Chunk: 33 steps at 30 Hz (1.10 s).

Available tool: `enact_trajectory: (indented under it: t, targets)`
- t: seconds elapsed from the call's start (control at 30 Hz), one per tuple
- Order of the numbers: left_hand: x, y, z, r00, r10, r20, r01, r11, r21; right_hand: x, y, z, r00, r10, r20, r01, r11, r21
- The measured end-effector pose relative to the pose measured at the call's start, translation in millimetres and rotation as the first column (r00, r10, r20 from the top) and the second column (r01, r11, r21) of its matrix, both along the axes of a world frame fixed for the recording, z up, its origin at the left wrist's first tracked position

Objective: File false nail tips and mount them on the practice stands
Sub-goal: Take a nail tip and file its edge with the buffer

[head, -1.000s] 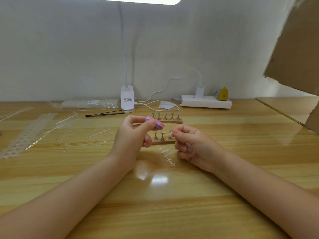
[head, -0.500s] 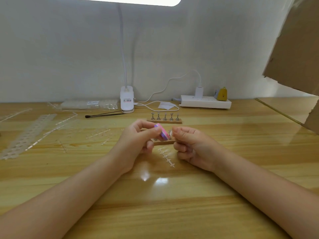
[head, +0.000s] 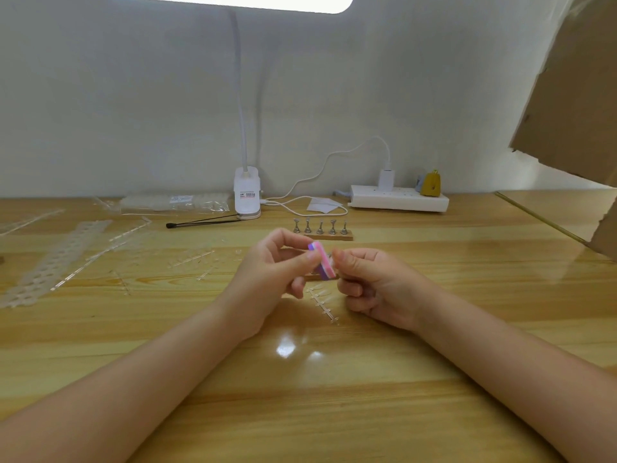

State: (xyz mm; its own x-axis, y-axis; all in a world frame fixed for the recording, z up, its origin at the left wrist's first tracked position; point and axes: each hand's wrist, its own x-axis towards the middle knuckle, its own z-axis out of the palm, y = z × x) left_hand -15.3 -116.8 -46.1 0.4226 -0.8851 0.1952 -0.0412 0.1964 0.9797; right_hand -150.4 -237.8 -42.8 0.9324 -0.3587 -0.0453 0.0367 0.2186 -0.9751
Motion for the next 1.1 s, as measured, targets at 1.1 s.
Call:
enact_trajectory:
  t: [1.1]
  targets:
    - [-14.8, -1.7, 5.6, 0.983, 0.141, -0.121, -0.140, 0.990, 0.017, 0.5, 2.6, -2.0, 0.987, -0.158, 0.011, 0.157, 0.986, 0.062]
